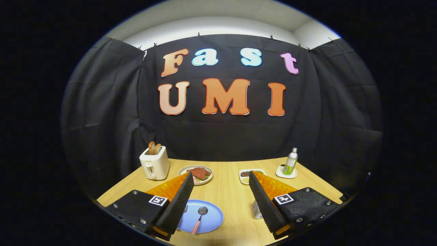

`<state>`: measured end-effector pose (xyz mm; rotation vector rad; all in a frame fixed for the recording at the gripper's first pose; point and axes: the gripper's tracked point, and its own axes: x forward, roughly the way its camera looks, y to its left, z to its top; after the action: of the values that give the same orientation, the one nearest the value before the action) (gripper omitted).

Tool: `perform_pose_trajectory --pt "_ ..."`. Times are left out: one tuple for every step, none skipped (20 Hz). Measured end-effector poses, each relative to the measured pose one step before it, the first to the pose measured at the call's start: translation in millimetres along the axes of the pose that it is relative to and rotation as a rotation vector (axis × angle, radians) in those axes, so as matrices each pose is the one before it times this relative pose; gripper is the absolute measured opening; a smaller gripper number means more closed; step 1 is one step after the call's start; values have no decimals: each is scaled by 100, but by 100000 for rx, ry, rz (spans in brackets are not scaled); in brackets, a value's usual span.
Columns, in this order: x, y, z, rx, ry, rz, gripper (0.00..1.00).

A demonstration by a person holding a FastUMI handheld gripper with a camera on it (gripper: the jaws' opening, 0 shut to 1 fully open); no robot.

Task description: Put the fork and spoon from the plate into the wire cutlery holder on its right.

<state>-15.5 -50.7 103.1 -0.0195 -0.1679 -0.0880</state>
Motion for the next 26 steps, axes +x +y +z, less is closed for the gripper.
perform_pose_trajectory --pt "248 503 -658 999 1531 1279 97" --pt "376 376 -797 -95 1806 745 97" --pt "399 34 -686 -1513 1346 -254 97" --pt "356 23 -718 -1505 1521 -339 97" --pt "341 389 -708 -342 1347 281 98" --pt "294 335 -767 171 1821 353 97" --pt "409 378 -1044 259 2035 455 97" --pt "305 248 -900 113 2088 105 98" --pt "370 369 -994 -102 1941 474 98" --pt "341 275 -899 -441 2225 419 98" --pt "326 231 -937 -414 1911 231 98" --pt "287 250 -861 -211 1888 359 97" --pt "329 279 -874 -9 1792 285 97" --pt "314 242 -768 159 1991 142 98" --pt "407 145 -772 521 1744 -32 98" --pt "377 192 -648 304 1564 407 98" --pt "414 157 -713 -152 1572 226 98" --pt "432 132 -752 -647 1745 102 98" --pt "470 23 -746 -550 1675 -390 97" --pt "424 223 -735 -84 2003 450 97" --pt "414 317 -1016 275 2851 735 95" --pt "325 319 -972 353 2842 998 94" --pt "440 320 -965 51 2883 299 91" --pt "365 353 -824 -38 2189 709 90" --pt "327 228 -642 -234 1830 355 86" --pt "264 147 -545 -520 1460 114 83"
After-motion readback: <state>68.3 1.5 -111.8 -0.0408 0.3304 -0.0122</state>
